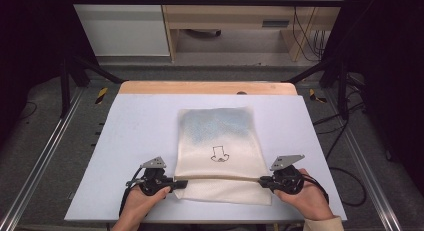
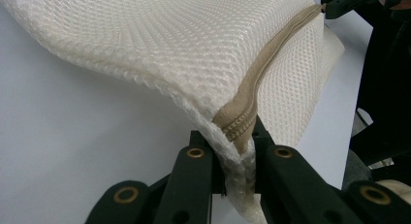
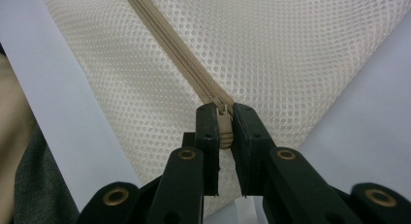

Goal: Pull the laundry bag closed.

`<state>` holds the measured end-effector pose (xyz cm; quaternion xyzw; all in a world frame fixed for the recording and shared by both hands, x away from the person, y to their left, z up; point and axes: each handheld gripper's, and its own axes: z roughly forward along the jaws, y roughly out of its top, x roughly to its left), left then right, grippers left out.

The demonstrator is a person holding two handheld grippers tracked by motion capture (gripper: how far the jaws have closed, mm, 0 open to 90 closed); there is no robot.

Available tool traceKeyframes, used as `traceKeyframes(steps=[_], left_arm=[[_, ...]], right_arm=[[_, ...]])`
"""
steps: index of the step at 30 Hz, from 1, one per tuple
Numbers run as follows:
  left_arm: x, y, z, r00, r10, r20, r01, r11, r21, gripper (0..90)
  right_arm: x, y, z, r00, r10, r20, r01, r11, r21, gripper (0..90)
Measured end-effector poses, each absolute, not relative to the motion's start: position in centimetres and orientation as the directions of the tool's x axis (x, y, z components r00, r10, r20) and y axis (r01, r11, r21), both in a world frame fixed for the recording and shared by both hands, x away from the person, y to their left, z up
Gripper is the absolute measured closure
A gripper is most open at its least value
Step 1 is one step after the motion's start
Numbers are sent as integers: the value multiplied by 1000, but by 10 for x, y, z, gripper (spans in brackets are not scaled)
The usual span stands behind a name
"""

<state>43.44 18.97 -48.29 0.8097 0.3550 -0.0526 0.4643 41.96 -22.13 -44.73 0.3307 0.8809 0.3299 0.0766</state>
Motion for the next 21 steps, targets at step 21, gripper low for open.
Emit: traceKeyframes(steps=[21], left_arm=[[435,192,-481,742,527,-415,623,-310,718,845]], right_arm=[[421,-234,-454,-748,657,94,563,553,614,819]])
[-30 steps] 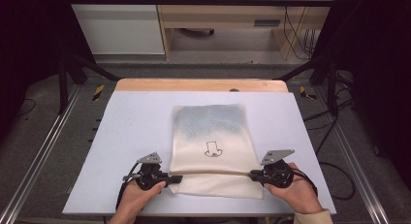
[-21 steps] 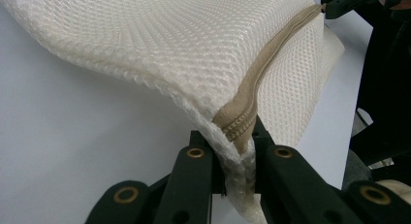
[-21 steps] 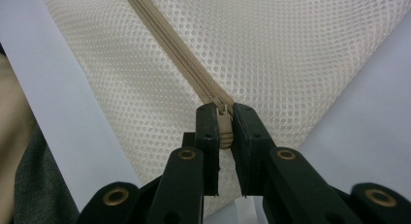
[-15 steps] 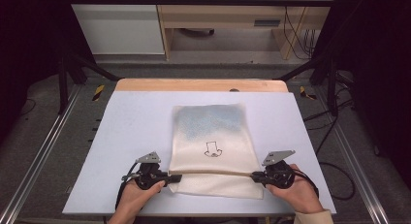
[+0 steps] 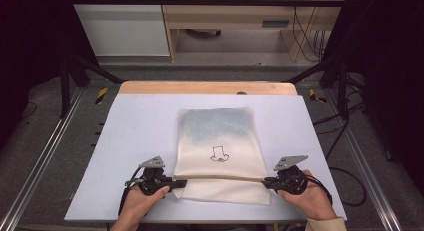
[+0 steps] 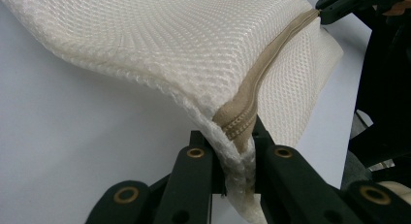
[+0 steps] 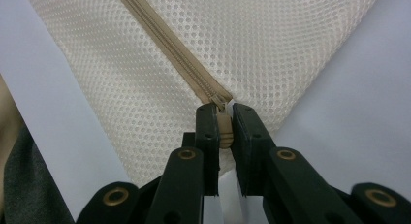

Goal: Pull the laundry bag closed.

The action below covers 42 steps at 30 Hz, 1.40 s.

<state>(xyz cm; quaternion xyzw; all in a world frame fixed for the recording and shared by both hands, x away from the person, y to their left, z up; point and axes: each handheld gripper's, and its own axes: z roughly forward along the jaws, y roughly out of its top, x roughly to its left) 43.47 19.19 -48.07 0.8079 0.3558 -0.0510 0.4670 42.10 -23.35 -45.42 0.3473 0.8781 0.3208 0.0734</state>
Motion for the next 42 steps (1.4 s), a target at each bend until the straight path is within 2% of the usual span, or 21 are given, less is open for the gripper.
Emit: traceKeyframes(steps=[13,15,17,20,25,28,31,33,34,37,38,42], left_arm=[[435,191,-483,743,534,-404,622,-325,713,830],[434,190,-482,740,546,-392,620,-330,712,806],[434,191,-482,735,558,-386,619,-320,717,732],[433,193,-480,729,572,-376,615,-306,727,652],[434,196,-476,720,589,-367,613,-292,734,465],[434,199,-473,716,599,-359,609,-285,740,423],[434,200,-469,710,616,-341,604,-284,745,326],[433,202,-466,710,630,-315,588,-282,758,286],[433,203,-465,710,637,-302,582,-288,761,242],[432,205,-460,707,664,-242,559,-316,766,189],[431,206,-459,703,673,-230,557,-319,767,145],[429,211,-454,691,694,-201,552,-328,766,116]], right_arm=[[420,-234,-455,-751,653,100,560,548,621,819],[419,-233,-455,-750,654,98,561,550,619,818],[419,-233,-456,-752,652,98,560,553,617,805],[419,-234,-458,-746,657,107,567,543,619,733],[418,-234,-452,-723,681,114,567,491,662,510],[418,-232,-449,-718,687,109,558,476,680,450],[418,-230,-447,-710,698,93,544,459,703,386],[419,-227,-446,-700,711,66,526,450,721,294],[422,-224,-445,-688,723,65,528,436,729,208],[424,-219,-444,-673,737,60,529,423,736,167],[425,-215,-442,-662,748,45,522,417,744,107],[426,-211,-438,-643,765,30,515,403,757,79]])
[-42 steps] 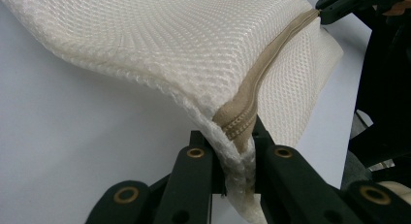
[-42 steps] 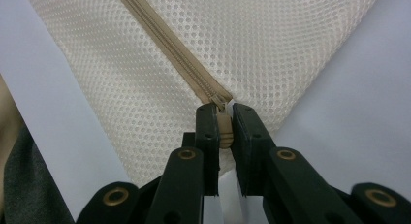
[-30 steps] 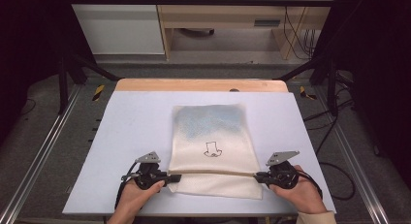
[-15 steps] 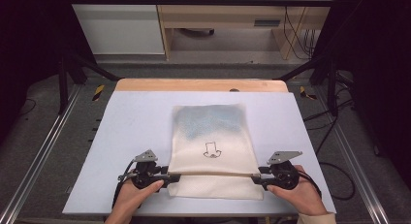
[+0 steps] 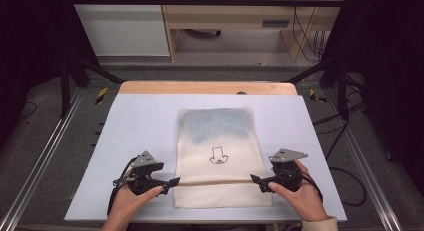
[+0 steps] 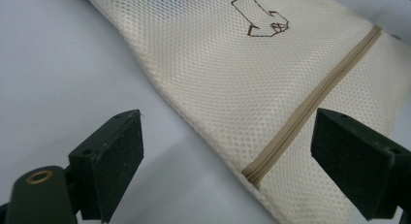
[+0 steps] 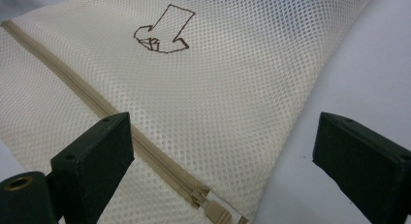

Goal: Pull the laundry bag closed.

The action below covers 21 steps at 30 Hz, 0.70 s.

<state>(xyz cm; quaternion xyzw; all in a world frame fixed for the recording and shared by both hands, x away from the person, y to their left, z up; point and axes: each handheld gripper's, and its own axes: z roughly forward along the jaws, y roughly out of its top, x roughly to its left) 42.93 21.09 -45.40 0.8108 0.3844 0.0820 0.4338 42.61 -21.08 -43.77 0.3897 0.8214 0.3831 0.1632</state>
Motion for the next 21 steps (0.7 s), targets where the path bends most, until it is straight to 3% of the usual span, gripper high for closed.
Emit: traceKeyframes(steps=[12,21], left_arm=[[424,232,-434,629,768,-117,558,-342,756,112],[428,256,-427,581,811,-67,553,-334,764,116]], right_arm=[[438,-226,-431,-497,868,19,553,299,777,83],[440,-237,-432,-442,897,18,585,272,764,79]])
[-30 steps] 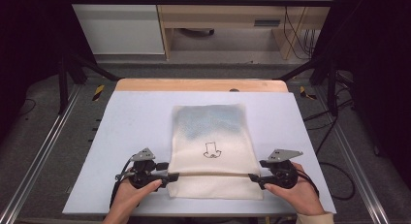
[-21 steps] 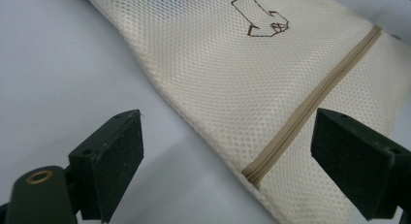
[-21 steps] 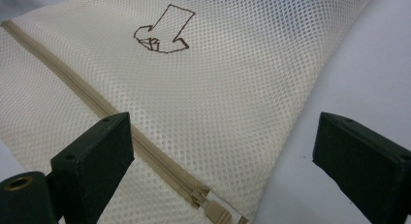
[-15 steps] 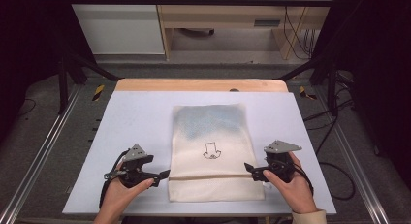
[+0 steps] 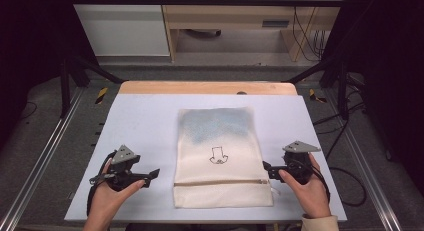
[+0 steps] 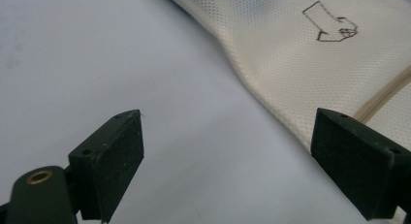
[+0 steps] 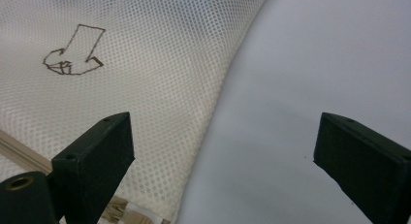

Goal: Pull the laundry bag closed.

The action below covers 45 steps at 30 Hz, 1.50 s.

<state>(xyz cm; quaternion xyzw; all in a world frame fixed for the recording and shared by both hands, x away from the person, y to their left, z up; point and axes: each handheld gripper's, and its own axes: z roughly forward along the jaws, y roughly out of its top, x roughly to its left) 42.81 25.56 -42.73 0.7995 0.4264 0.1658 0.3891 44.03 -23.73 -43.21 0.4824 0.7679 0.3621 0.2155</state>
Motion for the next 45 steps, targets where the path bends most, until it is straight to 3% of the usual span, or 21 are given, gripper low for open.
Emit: traceKeyframes(steps=[12,22,45], left_arm=[[435,289,-429,520,853,-56,625,-334,706,128],[446,313,-438,488,873,7,651,-370,663,116],[445,333,-458,476,872,113,669,-443,597,90]], right_arm=[[443,-262,-441,-361,932,-29,683,286,672,111],[443,-279,-450,-338,941,-29,728,281,625,114],[417,-300,-468,-322,947,-4,719,248,649,101]])
